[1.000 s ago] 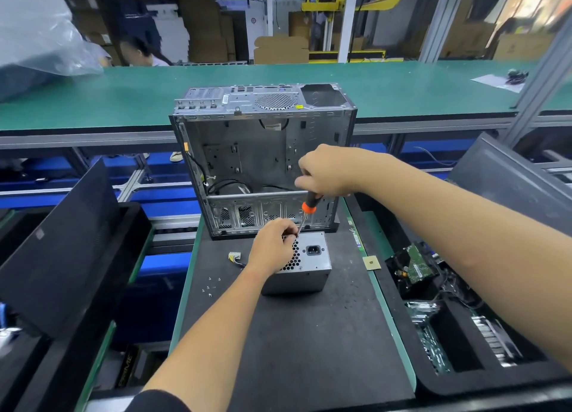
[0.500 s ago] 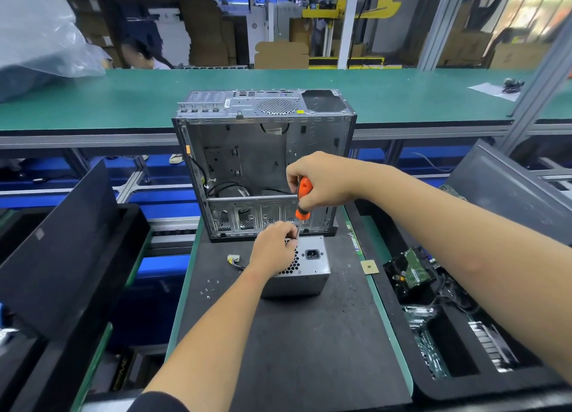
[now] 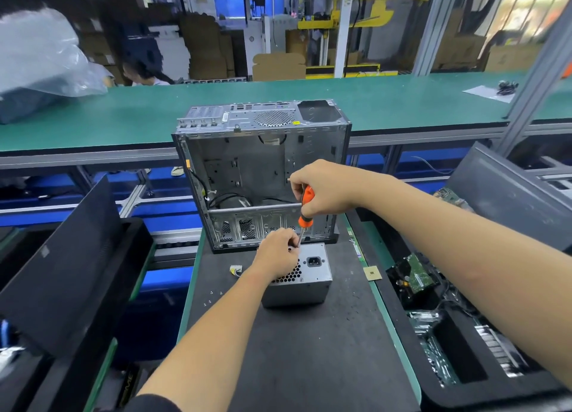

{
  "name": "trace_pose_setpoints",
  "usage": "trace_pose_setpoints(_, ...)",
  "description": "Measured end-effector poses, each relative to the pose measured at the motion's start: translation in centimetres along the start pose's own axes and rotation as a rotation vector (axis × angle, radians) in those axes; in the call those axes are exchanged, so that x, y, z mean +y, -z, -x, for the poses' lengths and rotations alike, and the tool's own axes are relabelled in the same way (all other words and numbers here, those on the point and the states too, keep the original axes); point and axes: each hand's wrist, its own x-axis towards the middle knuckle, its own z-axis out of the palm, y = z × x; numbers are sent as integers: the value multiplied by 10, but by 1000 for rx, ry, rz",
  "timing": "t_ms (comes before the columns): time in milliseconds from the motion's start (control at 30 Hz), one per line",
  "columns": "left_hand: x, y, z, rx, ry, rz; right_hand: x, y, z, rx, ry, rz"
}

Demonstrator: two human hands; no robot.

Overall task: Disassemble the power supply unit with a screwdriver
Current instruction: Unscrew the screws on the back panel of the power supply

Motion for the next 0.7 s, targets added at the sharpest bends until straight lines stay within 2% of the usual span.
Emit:
trace_pose_setpoints(200, 1, 7, -6, -56, 22, -7, 4, 3, 3, 154, -147, -54)
trace_pose_setpoints(300, 2, 7, -8, -49, 57, -4, 6, 5, 4, 167, -208, -45)
trace_pose_setpoints(367, 3, 7, -10, -36, 85, 32, 6, 2, 5, 104, -239, -7)
trace_pose_setpoints(600, 4, 8, -6, -3, 42, -56, 2, -19, 11, -333, -325, 39)
trace_pose_setpoints(700, 8, 8, -6, -9, 35, -117, 1, -28, 11, -415, -352, 42)
